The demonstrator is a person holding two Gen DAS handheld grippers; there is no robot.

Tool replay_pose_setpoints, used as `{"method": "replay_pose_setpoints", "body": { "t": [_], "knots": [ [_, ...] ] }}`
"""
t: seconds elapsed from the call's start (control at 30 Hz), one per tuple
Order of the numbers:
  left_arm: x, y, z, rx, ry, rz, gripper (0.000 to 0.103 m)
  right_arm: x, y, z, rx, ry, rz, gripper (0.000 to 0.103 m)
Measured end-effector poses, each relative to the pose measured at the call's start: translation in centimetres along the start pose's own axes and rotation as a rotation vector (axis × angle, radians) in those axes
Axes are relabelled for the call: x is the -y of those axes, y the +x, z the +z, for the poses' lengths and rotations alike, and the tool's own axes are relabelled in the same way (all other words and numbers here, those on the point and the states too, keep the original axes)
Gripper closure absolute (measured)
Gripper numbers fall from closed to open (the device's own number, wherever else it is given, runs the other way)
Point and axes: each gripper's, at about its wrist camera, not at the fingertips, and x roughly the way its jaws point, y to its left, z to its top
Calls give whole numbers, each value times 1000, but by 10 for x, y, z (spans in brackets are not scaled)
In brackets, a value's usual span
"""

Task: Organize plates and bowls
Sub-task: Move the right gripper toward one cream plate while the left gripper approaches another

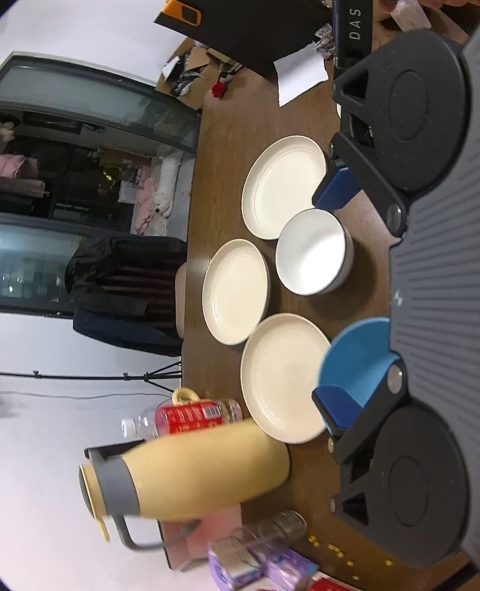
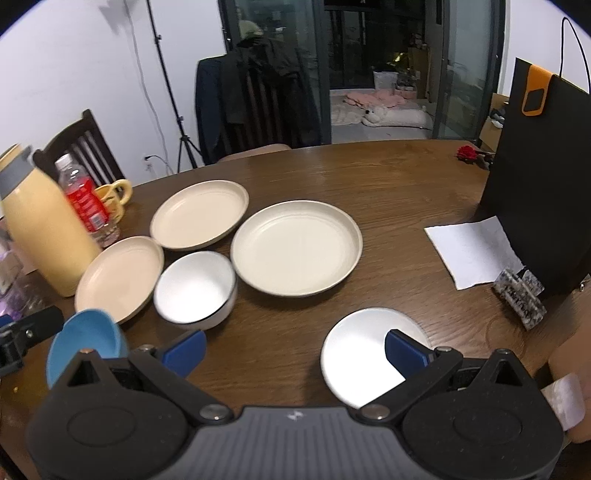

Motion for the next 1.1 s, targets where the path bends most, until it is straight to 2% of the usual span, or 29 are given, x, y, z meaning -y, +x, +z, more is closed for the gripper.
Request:
{"method": "replay_pose_setpoints", "body": {
  "t": [0.73,1.1],
  "knots": [
    [63,98,59,-110,87,-41,0,50,84,64,-78,-7,-26,0],
    [92,150,85,-161,149,-33,0,69,128,92,-136,2,-23,0]
  ]
}}
